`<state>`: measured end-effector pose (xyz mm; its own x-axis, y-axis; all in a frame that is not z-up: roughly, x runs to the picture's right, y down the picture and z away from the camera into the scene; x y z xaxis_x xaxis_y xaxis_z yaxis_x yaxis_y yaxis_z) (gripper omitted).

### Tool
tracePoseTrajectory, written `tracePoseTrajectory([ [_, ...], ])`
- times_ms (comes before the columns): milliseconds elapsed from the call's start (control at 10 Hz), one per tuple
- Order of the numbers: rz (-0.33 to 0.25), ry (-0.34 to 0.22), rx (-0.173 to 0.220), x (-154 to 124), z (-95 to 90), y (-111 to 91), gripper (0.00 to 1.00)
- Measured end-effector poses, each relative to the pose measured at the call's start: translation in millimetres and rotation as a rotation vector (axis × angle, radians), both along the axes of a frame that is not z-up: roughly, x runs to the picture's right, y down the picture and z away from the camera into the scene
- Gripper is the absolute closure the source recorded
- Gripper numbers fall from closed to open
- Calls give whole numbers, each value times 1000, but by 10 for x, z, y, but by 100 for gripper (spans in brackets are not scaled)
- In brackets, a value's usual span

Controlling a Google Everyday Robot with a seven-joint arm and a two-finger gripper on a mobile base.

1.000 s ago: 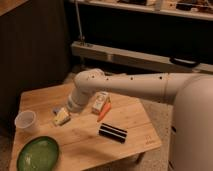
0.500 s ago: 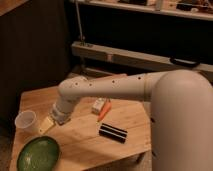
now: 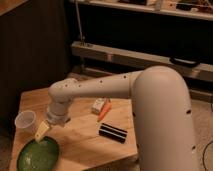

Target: Pick up the ceramic bowl

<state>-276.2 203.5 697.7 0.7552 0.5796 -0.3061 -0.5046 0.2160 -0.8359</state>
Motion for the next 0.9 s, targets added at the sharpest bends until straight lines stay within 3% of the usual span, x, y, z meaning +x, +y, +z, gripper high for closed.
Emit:
tracePoseTrajectory([
  [400, -40, 7, -45, -62, 16, 230, 22],
  [700, -57, 2, -65, -131, 32, 351, 44],
  [900, -73, 3, -70, -149, 58, 378, 45],
])
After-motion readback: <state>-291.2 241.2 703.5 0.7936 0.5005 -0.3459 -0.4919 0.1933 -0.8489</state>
